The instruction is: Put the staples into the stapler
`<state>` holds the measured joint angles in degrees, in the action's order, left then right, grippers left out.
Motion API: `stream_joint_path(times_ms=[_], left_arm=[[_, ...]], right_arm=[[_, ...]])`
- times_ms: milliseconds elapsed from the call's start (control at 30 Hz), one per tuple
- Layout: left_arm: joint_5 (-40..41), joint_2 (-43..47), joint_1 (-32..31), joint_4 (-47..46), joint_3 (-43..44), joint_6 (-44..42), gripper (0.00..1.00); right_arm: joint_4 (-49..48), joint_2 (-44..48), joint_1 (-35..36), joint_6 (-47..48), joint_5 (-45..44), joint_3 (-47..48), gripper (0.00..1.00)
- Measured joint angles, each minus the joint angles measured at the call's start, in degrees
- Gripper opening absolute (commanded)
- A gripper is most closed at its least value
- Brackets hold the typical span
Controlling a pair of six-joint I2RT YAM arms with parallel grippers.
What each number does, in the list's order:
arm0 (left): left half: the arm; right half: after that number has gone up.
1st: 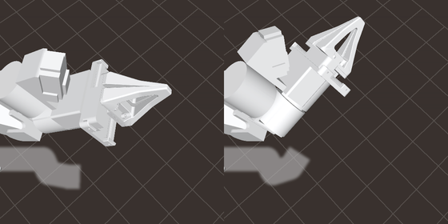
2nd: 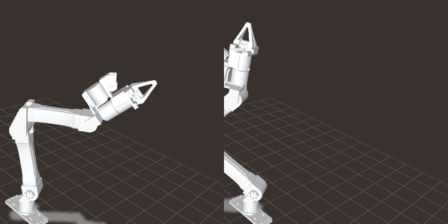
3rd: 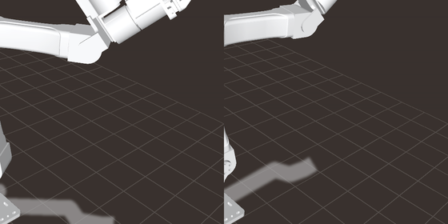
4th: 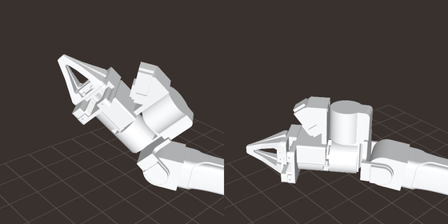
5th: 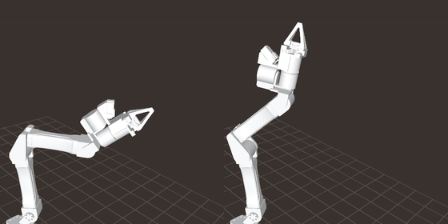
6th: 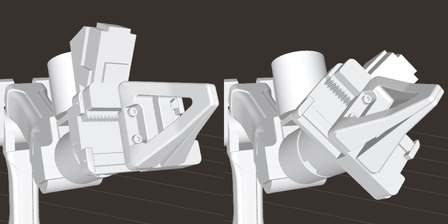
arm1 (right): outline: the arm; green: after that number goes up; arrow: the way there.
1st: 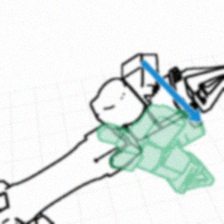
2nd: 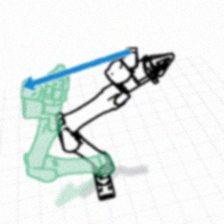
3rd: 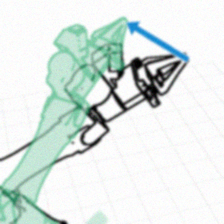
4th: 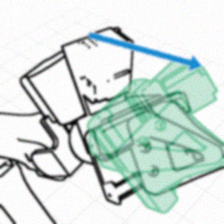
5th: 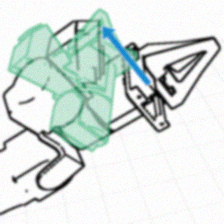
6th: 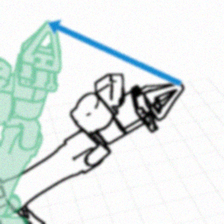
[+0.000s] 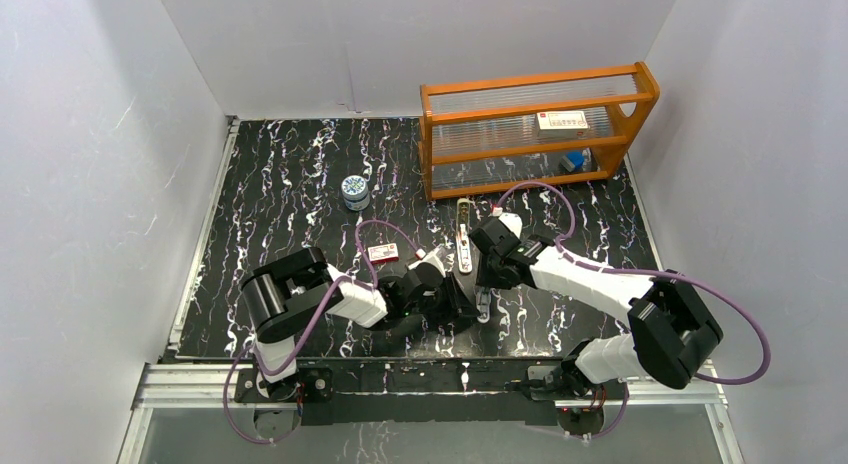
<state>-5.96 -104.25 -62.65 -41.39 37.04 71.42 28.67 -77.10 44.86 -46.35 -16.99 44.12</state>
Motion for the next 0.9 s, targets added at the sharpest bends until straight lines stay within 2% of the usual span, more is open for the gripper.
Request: stream_joint_path(times_ms=[267, 533, 900], left_arm=[[0.7, -0.5, -0.1, -0.5, 0.0, 1.2, 0.05], [0.9, -0.5, -0.1, 1.7, 0.6, 3.4, 0.04], [1.3, 0.0, -0.1, 6.4, 2.2, 7.0, 0.03]], right_arm=[[0.2, 0.0, 1.1, -1.2, -1.2, 0.0, 0.24], [0.6, -0.1, 3.2, -2.8, -4.0, 0.0, 0.24], [4.4, -0.5, 9.4, -9.1, -12.6, 0.7, 0.27]])
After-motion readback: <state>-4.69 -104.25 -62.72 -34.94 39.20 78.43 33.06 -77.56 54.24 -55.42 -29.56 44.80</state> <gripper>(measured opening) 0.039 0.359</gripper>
